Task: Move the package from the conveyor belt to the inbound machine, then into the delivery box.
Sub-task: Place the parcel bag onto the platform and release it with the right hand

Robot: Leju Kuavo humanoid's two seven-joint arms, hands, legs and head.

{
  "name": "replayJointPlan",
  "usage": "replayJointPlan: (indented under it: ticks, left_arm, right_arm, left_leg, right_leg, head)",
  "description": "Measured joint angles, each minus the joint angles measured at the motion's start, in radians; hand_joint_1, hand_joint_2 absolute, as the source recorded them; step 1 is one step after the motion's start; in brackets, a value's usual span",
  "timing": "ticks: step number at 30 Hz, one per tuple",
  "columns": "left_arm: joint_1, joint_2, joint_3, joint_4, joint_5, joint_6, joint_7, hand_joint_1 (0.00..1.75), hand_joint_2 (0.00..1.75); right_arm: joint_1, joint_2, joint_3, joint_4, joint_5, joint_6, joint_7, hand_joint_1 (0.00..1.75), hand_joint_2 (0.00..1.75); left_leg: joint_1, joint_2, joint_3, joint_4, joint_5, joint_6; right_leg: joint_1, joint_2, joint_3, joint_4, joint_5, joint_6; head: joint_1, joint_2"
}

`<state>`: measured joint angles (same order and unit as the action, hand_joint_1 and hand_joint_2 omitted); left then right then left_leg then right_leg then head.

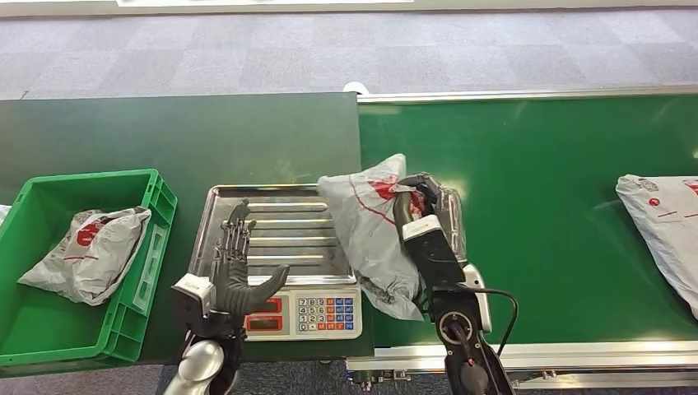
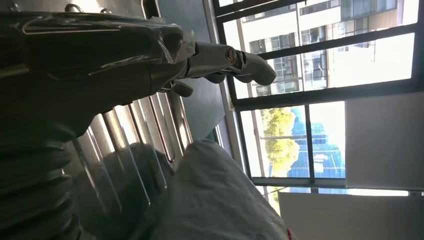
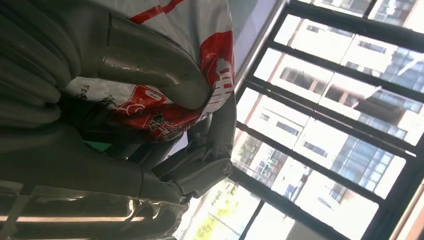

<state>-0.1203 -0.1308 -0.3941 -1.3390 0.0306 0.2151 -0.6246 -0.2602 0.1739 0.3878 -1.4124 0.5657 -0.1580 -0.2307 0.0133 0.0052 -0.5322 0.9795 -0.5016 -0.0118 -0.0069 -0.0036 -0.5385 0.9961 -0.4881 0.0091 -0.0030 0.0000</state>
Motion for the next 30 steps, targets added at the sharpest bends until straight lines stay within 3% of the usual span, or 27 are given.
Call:
replayJointPlan:
  ticks: [7, 8, 11, 12, 22, 30]
  left_arm:
    - [0.000, -0.001, 0.049, -0.056, -0.033, 0.003, 0.041, 0.00, 1.75]
    - [0.000, -0.001, 0.054, -0.062, -0.036, 0.003, 0.045, 0.00, 1.75]
    - [-0.004, -0.005, 0.069, -0.068, -0.043, 0.003, 0.055, 0.00, 1.75]
    - [-0.006, -0.006, 0.074, -0.069, -0.044, 0.003, 0.057, 0.00, 1.75]
    - [-0.010, -0.022, 0.100, -0.075, -0.059, 0.000, 0.072, 0.00, 1.75]
    - [0.008, -0.033, 0.107, -0.090, -0.081, -0.007, 0.084, 0.00, 1.75]
  right_arm:
    - [-0.047, 0.014, 0.039, 0.090, 0.006, 0.114, 0.035, 1.75, 1.75]
    - [-0.057, 0.015, 0.041, 0.103, 0.007, 0.127, 0.038, 1.51, 1.75]
    - [-0.088, 0.020, 0.044, 0.148, 0.017, 0.150, 0.043, 0.23, 1.75]
    - [-0.098, 0.023, 0.045, 0.164, 0.020, 0.153, 0.045, 0.03, 1.75]
    - [-0.133, 0.035, 0.035, 0.233, 0.062, 0.088, 0.082, 0.00, 1.75]
    - [-0.091, 0.028, 0.009, 0.166, 0.078, -0.001, 0.080, 0.00, 1.75]
  left_leg:
    - [0.000, 0.000, 0.000, 0.000, 0.000, 0.000]
    - [0.000, 0.000, 0.000, 0.000, 0.000, 0.000]
    - [0.000, 0.000, 0.000, 0.000, 0.000, 0.000]
    - [0.000, 0.000, 0.000, 0.000, 0.000, 0.000]
    - [0.000, 0.000, 0.001, 0.000, 0.000, 0.000]
    - [0.000, 0.000, 0.001, 0.000, 0.000, 0.000]
  right_leg:
    - [0.000, 0.000, 0.000, 0.000, 0.000, 0.000]
    - [0.000, 0.000, 0.000, 0.000, 0.000, 0.000]
    - [0.000, 0.000, 0.000, 0.000, 0.000, 0.000]
    - [0.000, 0.000, 0.000, 0.000, 0.000, 0.000]
    - [0.000, 0.000, 0.000, 0.000, 0.000, 0.000]
    - [0.000, 0.000, 0.000, 0.000, 0.000, 0.000]
  head:
    - [0.000, 0.000]
    - [0.000, 0.000]
    - [0.000, 0.000]
    - [0.000, 0.000]
    - [0.000, 0.000]
    - [0.000, 0.000]
